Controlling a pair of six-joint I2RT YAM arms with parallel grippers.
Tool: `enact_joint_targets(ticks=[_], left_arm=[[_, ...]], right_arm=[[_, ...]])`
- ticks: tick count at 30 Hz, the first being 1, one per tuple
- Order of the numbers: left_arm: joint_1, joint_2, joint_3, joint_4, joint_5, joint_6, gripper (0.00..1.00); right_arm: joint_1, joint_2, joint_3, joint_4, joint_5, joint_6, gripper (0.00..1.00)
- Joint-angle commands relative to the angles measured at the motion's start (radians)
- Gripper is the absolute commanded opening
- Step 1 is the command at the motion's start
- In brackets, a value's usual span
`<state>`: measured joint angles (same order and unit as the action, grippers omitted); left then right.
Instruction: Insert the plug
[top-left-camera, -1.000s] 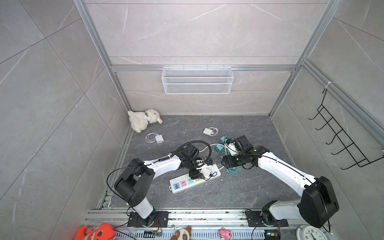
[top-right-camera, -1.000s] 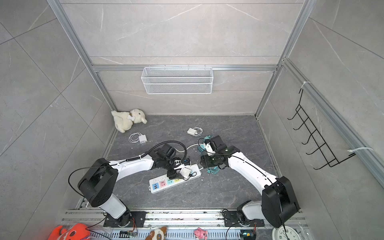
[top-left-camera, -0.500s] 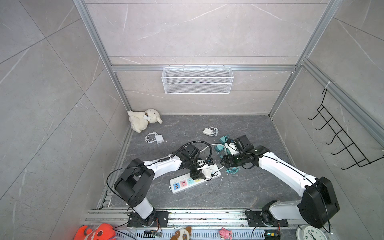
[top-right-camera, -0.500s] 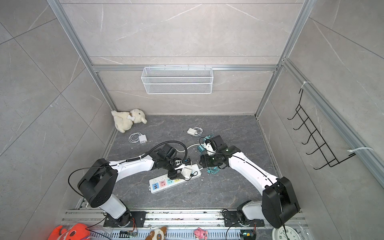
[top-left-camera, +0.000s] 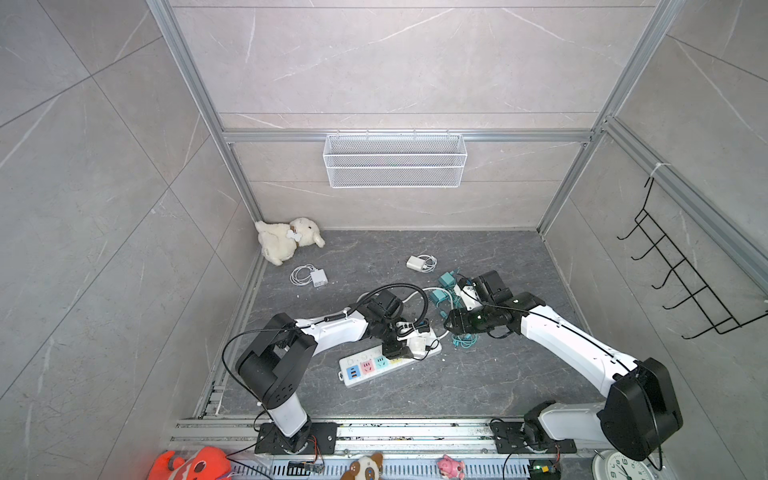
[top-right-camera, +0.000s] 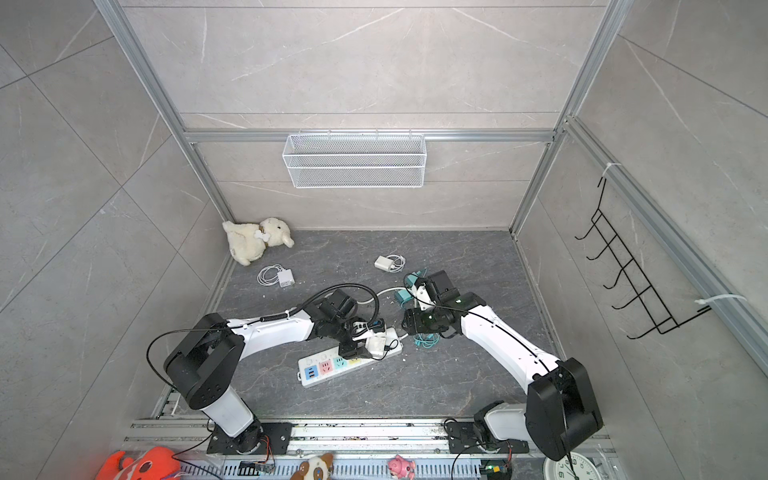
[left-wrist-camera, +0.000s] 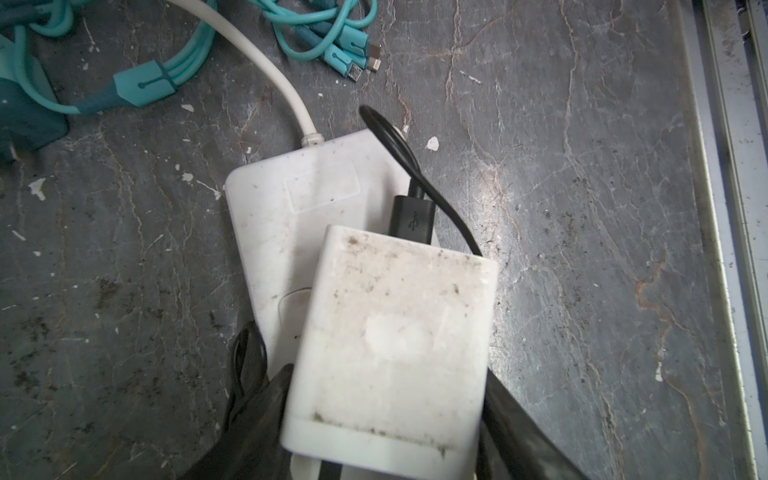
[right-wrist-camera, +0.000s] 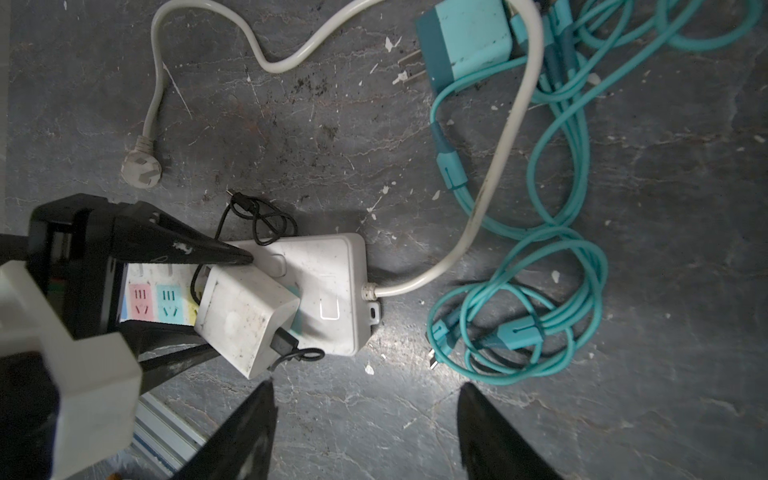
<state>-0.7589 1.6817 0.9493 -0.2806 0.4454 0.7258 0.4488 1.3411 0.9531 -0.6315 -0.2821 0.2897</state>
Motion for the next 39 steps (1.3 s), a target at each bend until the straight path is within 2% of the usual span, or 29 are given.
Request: enact_joint_targets(ticks=[1, 6, 10, 16, 24, 29, 32, 39], left_arm=[[-0.007, 0.000, 0.019, 0.025, -0.002, -0.016, 0.62], [-0.012, -0.004, 0.020, 0.032, -0.011, -0.018, 0.58], [-0.014, -0.003, 0.031, 0.040, -0.029, -0.037, 0.48], [-0.014, -0.034, 0.007, 0.165, -0.040, -0.120, 0.41], [-0.018, -0.125, -0.046, 0.398, -0.061, -0.220, 0.41], [-0.039, -0.186, -0.064, 0.523, -0.139, -0.290, 0.39], [-0.060, -0.207, -0.039, 0.523, -0.207, -0.308, 0.37], [-0.121, -0.220, -0.027, 0.628, -0.376, -0.282, 0.35]], right_arm=[[-0.005, -0.036, -0.017, 0.002, -0.039, 0.025, 0.70], [-0.009, -0.040, -0.024, 0.001, -0.040, 0.028, 0.70], [-0.012, -0.045, -0.026, 0.001, -0.041, 0.035, 0.70], [-0.023, -0.072, -0.037, 0.006, -0.048, 0.065, 0.70], [-0.049, -0.135, -0.012, -0.003, -0.059, 0.102, 0.70], [-0.069, -0.170, 0.023, 0.005, -0.087, 0.127, 0.70], [-0.072, -0.168, 0.051, 0.021, -0.132, 0.134, 0.70], [-0.075, -0.171, 0.098, 0.066, -0.149, 0.138, 0.70]])
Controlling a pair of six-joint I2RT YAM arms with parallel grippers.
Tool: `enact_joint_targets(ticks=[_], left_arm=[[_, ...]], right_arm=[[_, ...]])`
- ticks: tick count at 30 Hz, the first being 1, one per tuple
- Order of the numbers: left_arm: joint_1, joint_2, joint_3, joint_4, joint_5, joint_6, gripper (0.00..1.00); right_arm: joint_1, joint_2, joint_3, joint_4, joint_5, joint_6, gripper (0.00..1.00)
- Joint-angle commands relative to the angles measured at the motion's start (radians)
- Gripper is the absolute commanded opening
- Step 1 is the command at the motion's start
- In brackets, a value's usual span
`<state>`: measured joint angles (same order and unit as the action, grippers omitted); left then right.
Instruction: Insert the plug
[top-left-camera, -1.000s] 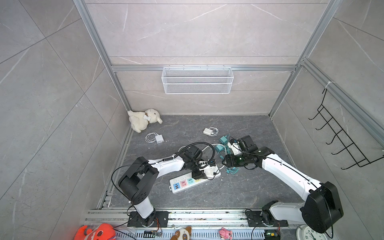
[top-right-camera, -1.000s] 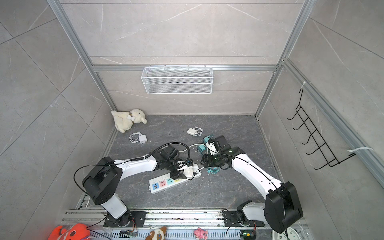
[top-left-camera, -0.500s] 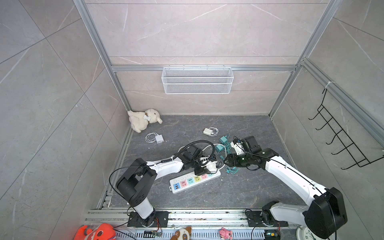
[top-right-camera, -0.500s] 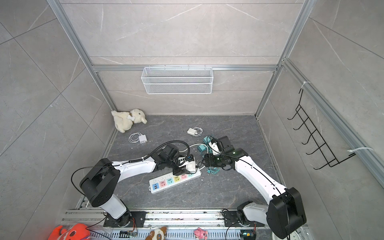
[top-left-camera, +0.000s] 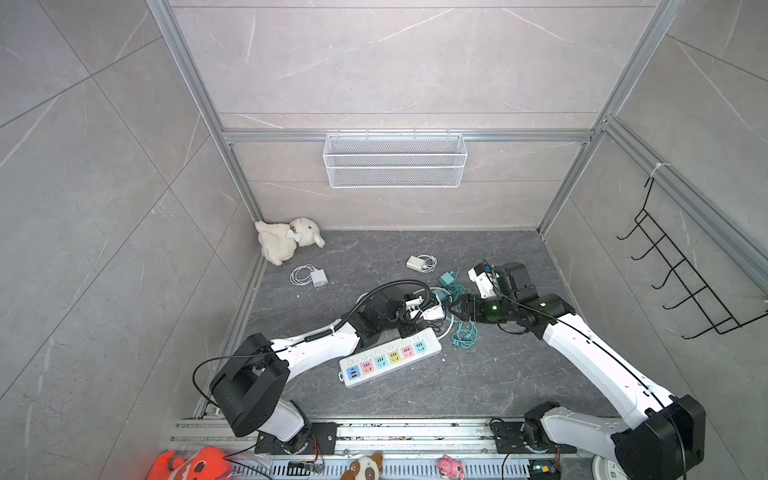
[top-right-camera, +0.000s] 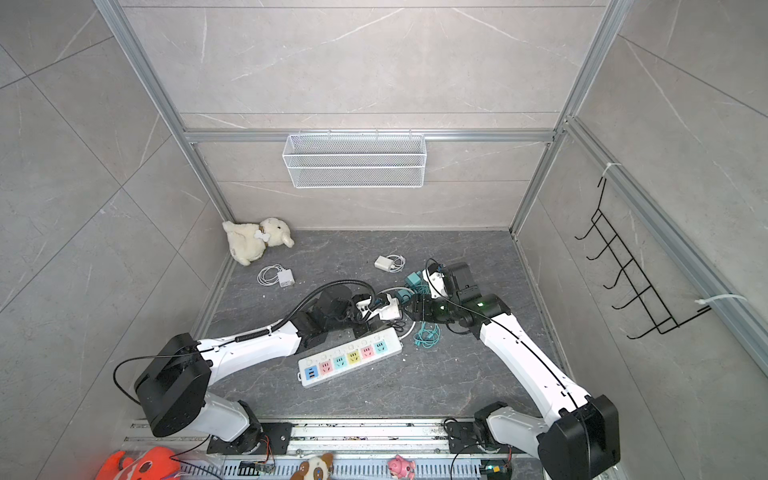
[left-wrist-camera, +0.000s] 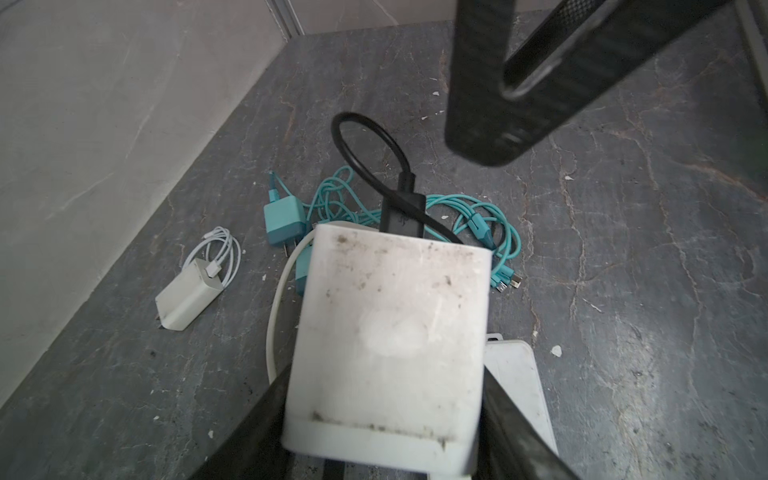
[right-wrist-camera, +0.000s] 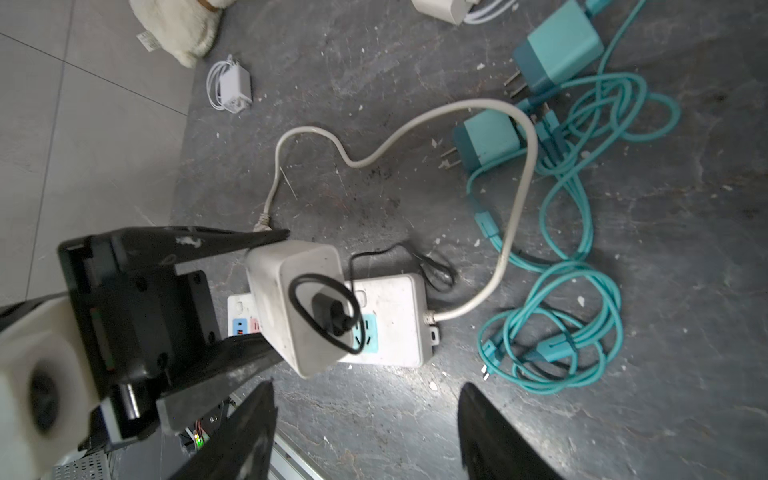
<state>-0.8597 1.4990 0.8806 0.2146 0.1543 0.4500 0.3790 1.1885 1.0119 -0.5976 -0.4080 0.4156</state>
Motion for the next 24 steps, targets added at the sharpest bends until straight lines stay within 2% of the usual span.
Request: enact_joint_targets(ticks=[1, 6, 14, 24], left_arm=[[-0.026, -0.036, 0.039, 0.157, -0.111, -0.004, 0.35], [-0.035, -0.035, 0.025, 0.233, -0.168, -0.036, 0.36], [-0.035, -0.064, 0.001, 0.227, -0.137, -0.100, 0.34], [-0.035, -0.079, -0.011, 0.236, -0.107, -0.120, 0.33]], right_arm=[[-0.006, -0.017, 0.047, 0.040, -0.030, 0.010, 0.70], [-0.007, 0.012, 0.066, 0.049, -0.028, -0.005, 0.70], [-0.006, 0.032, 0.031, 0.114, -0.093, -0.003, 0.68], [-0.009, 0.082, 0.019, 0.192, -0.164, -0.008, 0.65]])
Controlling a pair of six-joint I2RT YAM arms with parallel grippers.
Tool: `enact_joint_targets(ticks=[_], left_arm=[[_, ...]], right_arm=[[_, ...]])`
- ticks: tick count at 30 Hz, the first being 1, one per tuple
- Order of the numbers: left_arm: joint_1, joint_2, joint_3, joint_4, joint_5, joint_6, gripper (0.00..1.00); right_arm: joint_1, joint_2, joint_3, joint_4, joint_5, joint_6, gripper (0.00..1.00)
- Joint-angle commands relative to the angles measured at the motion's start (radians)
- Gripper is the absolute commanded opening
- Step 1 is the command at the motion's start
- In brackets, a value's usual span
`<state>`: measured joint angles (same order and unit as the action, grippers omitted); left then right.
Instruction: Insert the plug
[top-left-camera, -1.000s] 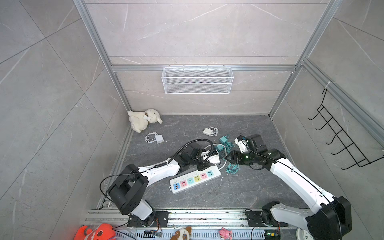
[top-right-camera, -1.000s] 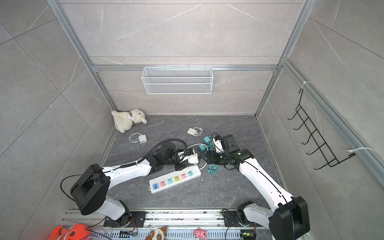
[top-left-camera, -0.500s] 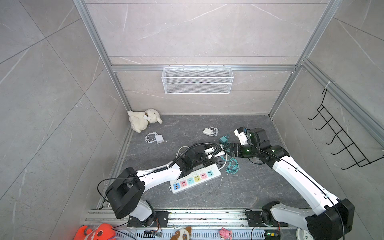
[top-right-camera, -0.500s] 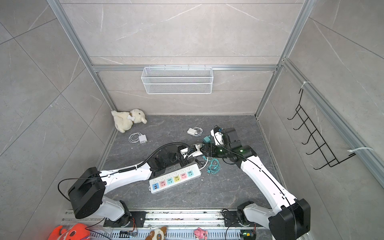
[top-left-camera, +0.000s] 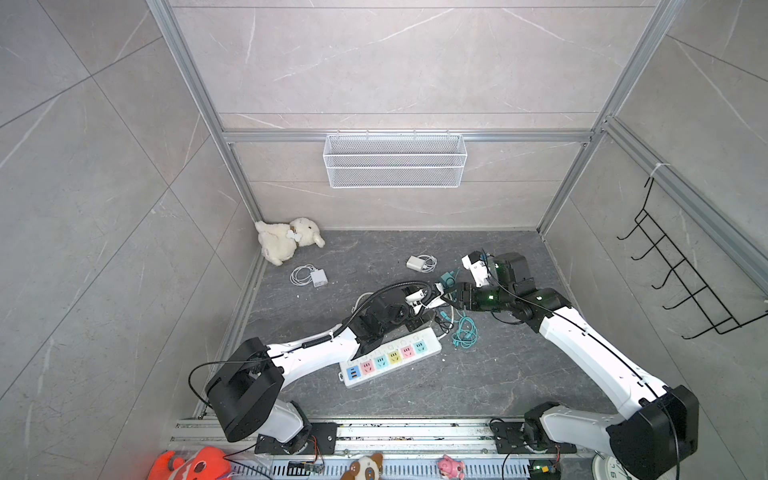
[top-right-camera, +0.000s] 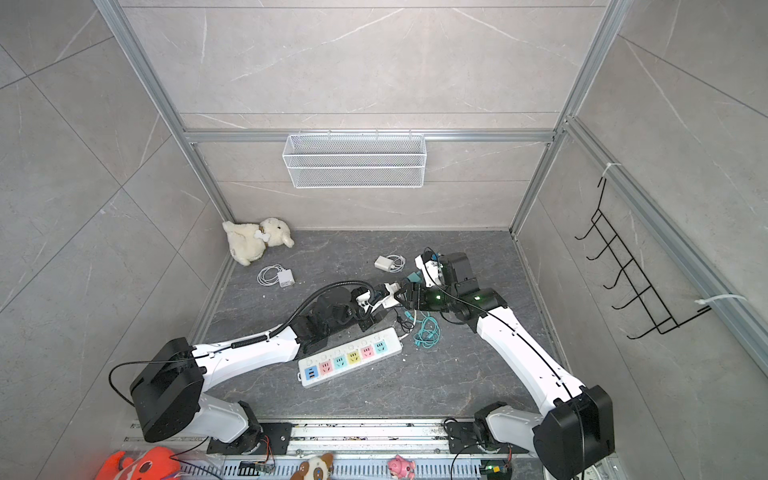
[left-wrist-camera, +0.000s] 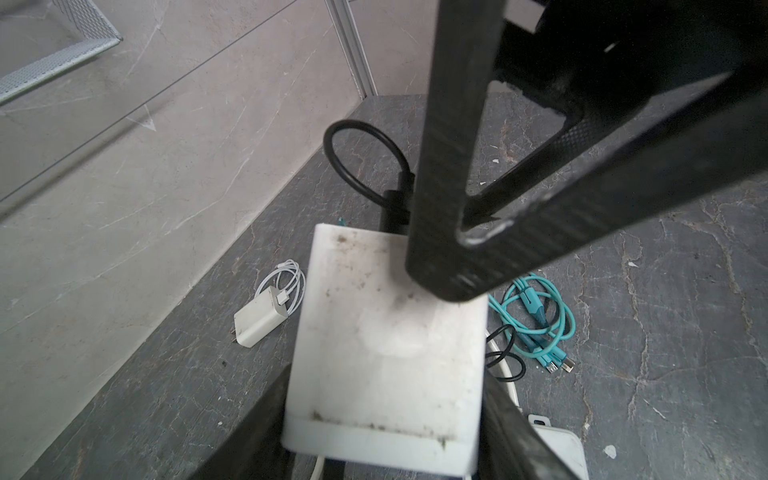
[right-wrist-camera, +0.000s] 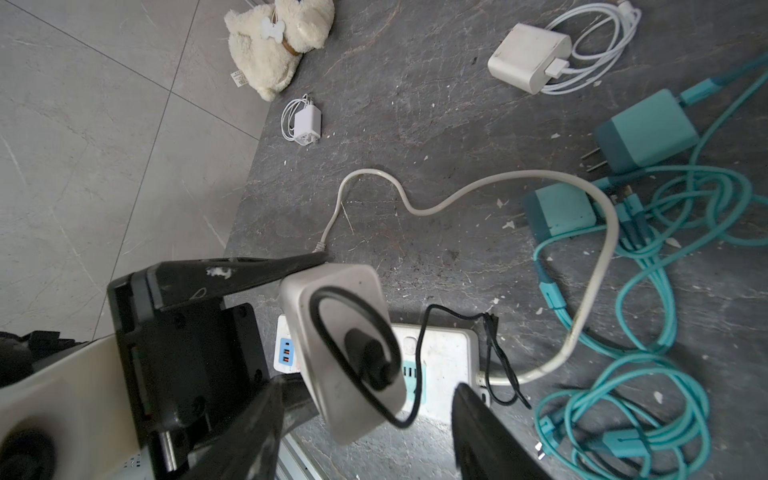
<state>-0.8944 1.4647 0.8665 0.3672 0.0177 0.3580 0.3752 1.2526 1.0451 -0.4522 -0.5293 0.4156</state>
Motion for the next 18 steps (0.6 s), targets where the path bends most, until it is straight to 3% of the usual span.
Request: enact_joint_targets(ticks=[1, 18], left_arm=[[0.000, -0.044, 0.003, 0.086, 0.034, -0.032, 0.33], [0.000, -0.024, 0.008, 0.107, 0.041, -0.033, 0.31]], right_arm=[[-0.005, 0.020, -0.020, 0.061, -0.053, -0.004, 0.65], [-0.008, 0.028, -0.040, 0.110, -0.154, 0.005, 0.48]])
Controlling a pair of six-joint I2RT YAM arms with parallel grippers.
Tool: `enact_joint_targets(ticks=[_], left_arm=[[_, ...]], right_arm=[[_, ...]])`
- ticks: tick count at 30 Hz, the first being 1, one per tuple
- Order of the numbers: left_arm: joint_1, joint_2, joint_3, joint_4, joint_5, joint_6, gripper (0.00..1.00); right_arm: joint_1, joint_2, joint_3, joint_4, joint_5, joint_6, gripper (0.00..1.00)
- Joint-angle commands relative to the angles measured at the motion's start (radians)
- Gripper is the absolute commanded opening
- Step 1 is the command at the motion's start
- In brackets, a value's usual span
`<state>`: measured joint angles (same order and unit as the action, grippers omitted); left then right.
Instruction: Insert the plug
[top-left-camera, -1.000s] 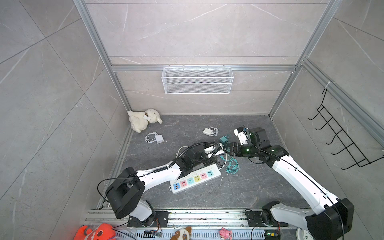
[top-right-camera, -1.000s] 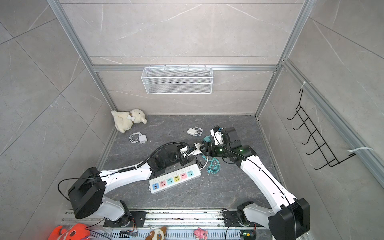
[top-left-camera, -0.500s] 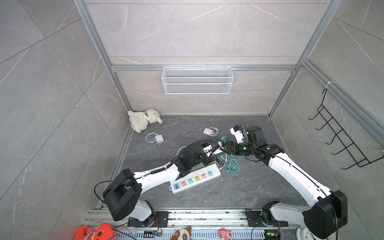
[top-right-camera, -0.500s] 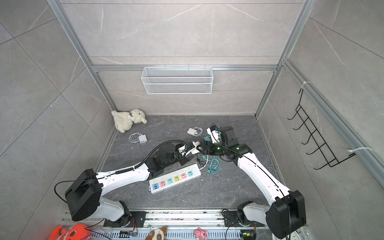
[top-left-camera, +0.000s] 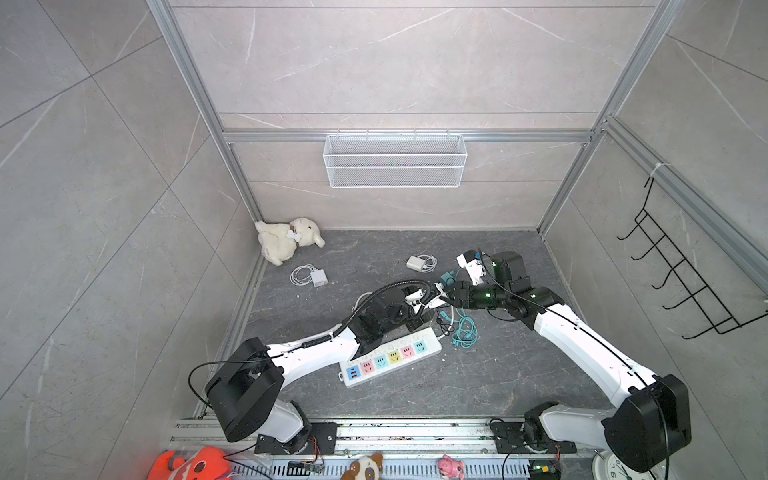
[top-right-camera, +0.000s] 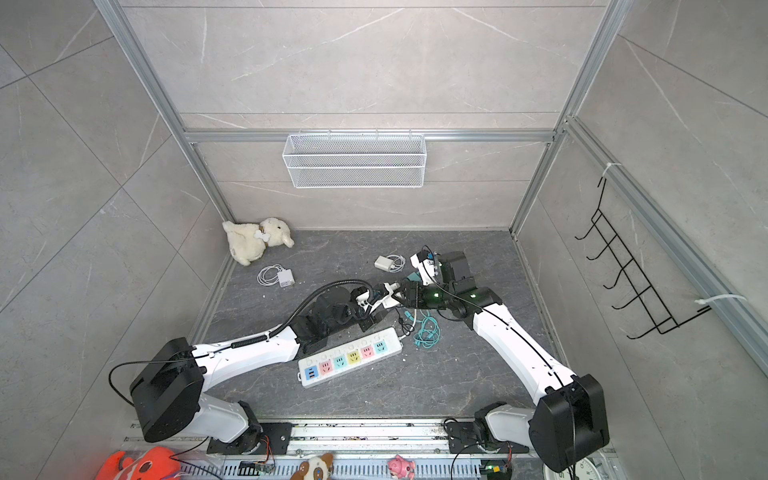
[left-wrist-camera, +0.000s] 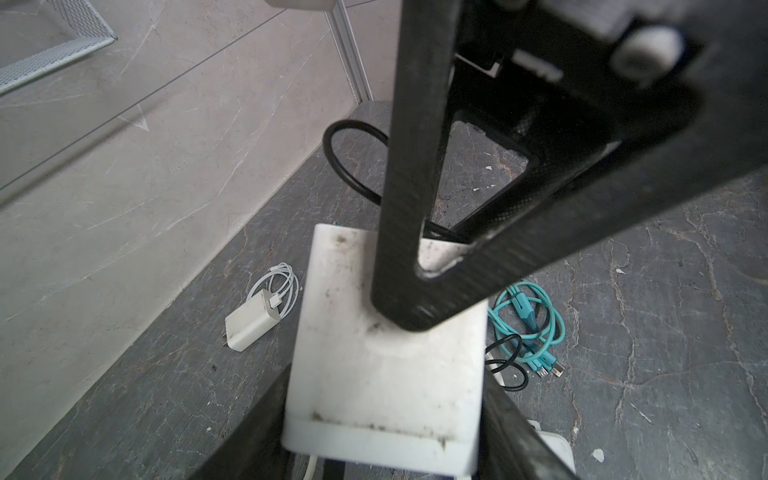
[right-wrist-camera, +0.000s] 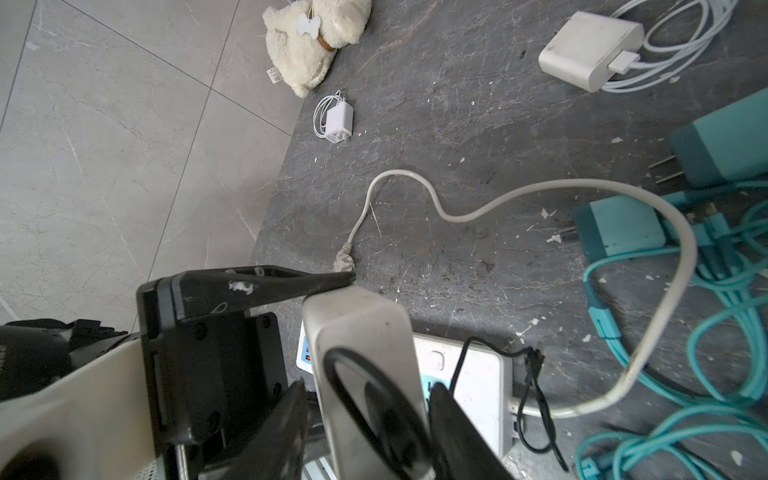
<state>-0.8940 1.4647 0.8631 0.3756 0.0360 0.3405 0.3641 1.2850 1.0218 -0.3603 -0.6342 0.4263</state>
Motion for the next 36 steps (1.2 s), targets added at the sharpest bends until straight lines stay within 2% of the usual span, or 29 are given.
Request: enact_joint_targets(ticks=[1, 11, 16, 23, 26, 30, 36], left_arm=[[0.000, -0.024, 0.011, 0.099, 0.023, -0.017, 0.31], [-0.001, -0.005, 0.019, 0.104, 0.038, -0.025, 0.30], [0.000, 0.008, 0.024, 0.115, 0.044, -0.028, 0.30], [0.000, 0.002, 0.021, 0.114, 0.044, -0.029, 0.30], [0.000, 0.000, 0.017, 0.127, 0.053, -0.031, 0.30], [0.000, 0.000, 0.022, 0.125, 0.057, -0.034, 0.30], [0.000, 0.004, 0.018, 0.146, 0.075, -0.047, 0.30]], right_arm=[[0.003, -0.004, -0.017, 0.019, -0.052, -0.009, 0.47], [0.002, -0.006, -0.041, 0.052, -0.118, -0.020, 0.44], [0.003, 0.005, -0.044, 0.061, -0.134, -0.015, 0.48], [0.003, 0.001, -0.048, 0.062, -0.137, -0.021, 0.45], [0.002, 0.011, -0.052, 0.075, -0.154, -0.018, 0.48], [0.003, 0.006, -0.053, 0.076, -0.155, -0.018, 0.42], [0.003, 0.014, -0.055, 0.069, -0.155, -0.023, 0.49]])
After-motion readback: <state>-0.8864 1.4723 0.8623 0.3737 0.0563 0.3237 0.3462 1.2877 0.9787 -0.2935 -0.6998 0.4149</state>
